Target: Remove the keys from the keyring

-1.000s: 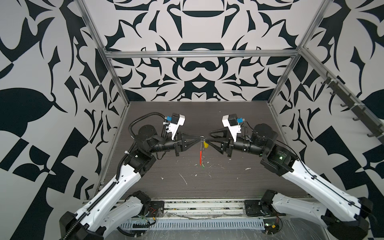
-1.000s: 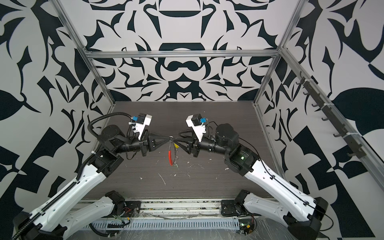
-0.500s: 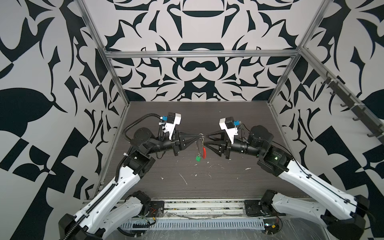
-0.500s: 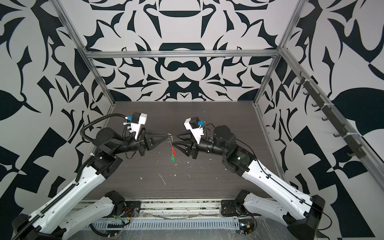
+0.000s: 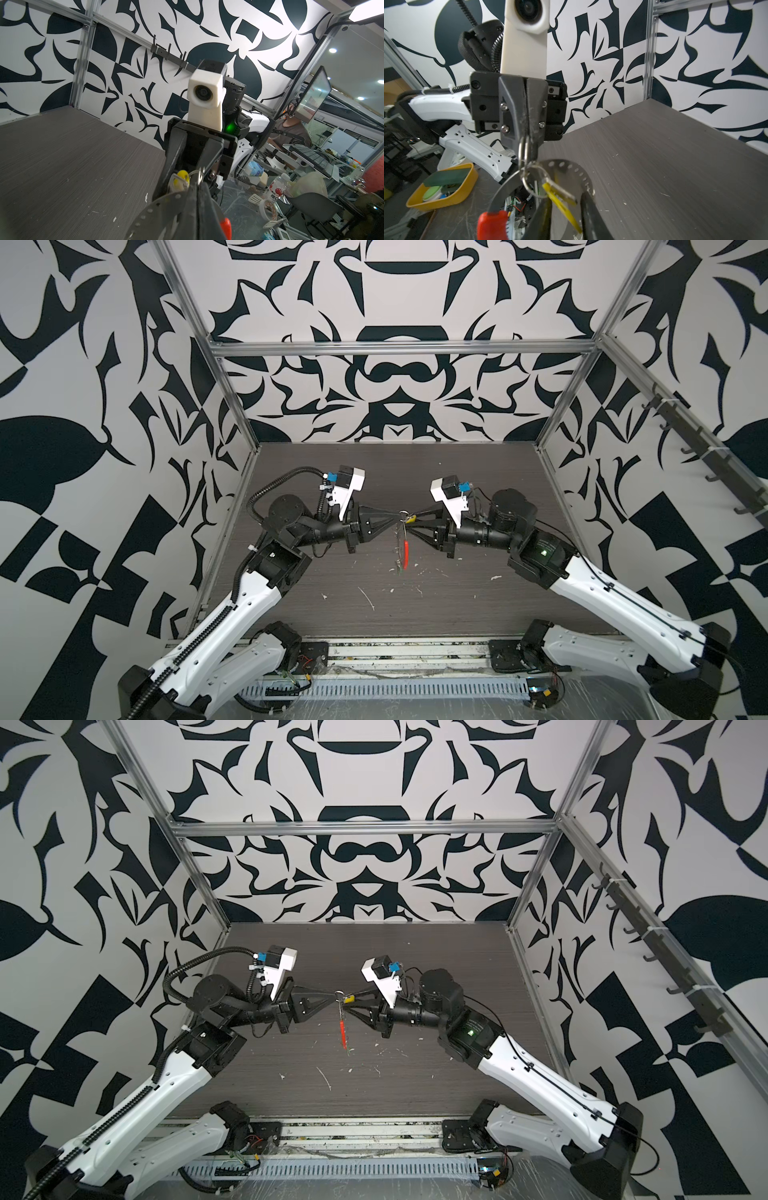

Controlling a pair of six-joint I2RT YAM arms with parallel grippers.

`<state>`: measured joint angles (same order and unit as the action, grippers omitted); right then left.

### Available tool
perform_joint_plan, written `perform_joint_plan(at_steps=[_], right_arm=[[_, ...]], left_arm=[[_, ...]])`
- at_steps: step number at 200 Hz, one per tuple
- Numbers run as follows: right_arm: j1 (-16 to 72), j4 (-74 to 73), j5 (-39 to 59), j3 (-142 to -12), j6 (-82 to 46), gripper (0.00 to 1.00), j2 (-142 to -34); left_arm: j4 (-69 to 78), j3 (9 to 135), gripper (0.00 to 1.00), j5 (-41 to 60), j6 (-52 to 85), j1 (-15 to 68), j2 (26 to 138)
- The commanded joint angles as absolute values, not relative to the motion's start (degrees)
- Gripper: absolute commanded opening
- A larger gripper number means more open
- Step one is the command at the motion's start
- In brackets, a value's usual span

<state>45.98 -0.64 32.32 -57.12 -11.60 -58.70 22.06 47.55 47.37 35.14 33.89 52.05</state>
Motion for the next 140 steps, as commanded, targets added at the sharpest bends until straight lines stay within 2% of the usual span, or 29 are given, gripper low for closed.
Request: perform_joint_plan(at_steps=[1,52,140], right_arm=[[46.17,-2.58,34.00,-59.71,-11.26,0.19,-58.10],[46.23,-2.20,34.08,-59.32,-11.42,0.00,-57.66],[47.45,1.22,36.39,-60.05,-10.55,0.00,-59.88]], left_arm=[[23.83,46.79,0.00,45.40,35.33,34.03,50.98],[24.16,46.74,0.00,43.01,35.20,34.09,50.36],[31.95,45.20,0.00,39.50,39.22,34.09,50.88]])
